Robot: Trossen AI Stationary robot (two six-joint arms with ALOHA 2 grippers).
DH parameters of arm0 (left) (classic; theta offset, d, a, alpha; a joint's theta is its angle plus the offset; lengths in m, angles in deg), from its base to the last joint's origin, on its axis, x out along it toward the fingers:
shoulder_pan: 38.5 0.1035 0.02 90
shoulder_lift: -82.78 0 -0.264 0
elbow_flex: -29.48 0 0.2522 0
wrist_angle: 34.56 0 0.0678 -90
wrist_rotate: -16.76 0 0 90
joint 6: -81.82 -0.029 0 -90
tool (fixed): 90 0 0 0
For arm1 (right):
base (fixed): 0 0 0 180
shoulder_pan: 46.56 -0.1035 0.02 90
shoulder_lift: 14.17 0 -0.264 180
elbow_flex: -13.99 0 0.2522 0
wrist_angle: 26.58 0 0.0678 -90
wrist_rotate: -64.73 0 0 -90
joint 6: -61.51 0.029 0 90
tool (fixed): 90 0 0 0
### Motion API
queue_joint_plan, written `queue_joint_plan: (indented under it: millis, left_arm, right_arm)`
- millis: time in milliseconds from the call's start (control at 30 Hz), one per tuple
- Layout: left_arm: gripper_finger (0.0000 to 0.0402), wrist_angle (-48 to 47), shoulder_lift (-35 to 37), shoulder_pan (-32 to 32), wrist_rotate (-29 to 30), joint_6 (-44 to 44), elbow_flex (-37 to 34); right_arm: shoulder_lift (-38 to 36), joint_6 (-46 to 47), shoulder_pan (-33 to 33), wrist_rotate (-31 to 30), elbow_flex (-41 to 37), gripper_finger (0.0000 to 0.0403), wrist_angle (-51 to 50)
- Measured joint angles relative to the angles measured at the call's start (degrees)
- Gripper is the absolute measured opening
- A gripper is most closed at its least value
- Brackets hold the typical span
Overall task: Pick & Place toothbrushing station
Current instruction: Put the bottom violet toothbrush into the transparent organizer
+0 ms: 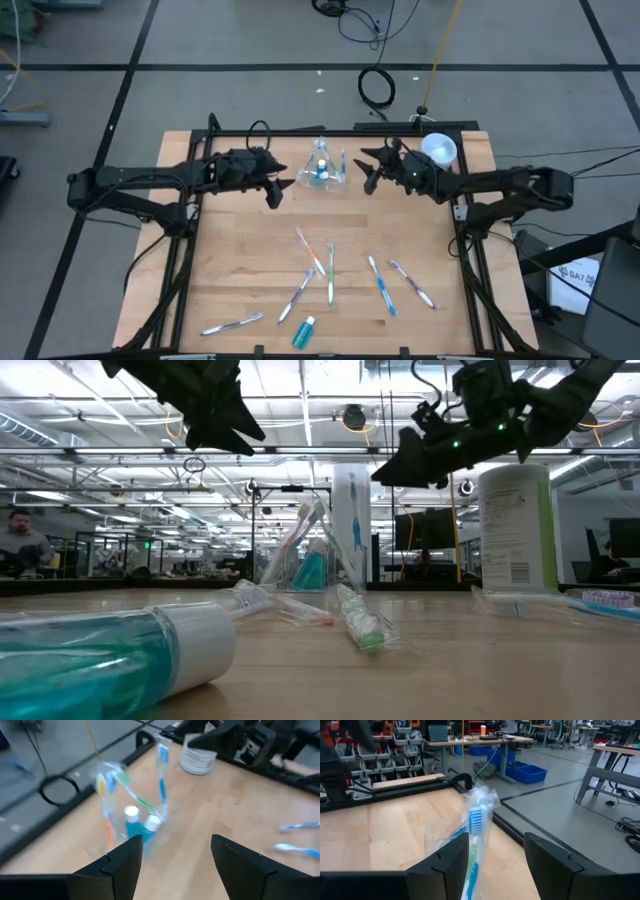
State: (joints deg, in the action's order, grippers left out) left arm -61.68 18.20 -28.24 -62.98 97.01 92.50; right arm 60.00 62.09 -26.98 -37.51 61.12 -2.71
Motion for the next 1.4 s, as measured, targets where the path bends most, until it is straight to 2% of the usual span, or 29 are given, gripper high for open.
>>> queue_joint_plan:
  millis: [200,400,633,900,1067,1167,1400]
  left_arm:
    - [0.0244,-0.83,-1.31,-5.06,0.02,9.24,0.00]
    - [0.0244,0.65,-4.30,-9.79,0.07,14.26,0.14]
    - [0.0244,-1.92,-9.03,-14.52,-0.22,21.21,-0.04]
    - [0.0244,-0.30,-14.99,-18.73,-6.75,28.90,0.00]
    - [0.0244,-3.25,-16.84,-21.44,-17.51,28.63,0.02]
    - [0.0244,-8.23,-16.77,-24.62,-22.02,26.86,0.00]
    - [0.0244,-17.35,-17.07,-36.30,-21.41,33.35,0.00]
  right_arm:
    - [-4.34,0.00,-0.02,0.04,0.00,0.0181,-1.48]
    - [-5.02,0.02,-0.04,0.23,0.00,0.0181,-1.54]
    - [-5.02,0.02,-0.06,0.28,0.00,0.0181,-2.36]
    - [-5.00,0.22,-0.06,0.30,0.00,0.0181,-1.91]
    - [-5.00,0.22,-0.15,0.32,0.00,0.0180,-1.90]
    - [-5.00,0.22,-0.15,0.32,0.00,0.0180,-1.40]
    - [-5.00,-0.04,-0.15,0.34,0.00,0.0180,2.04]
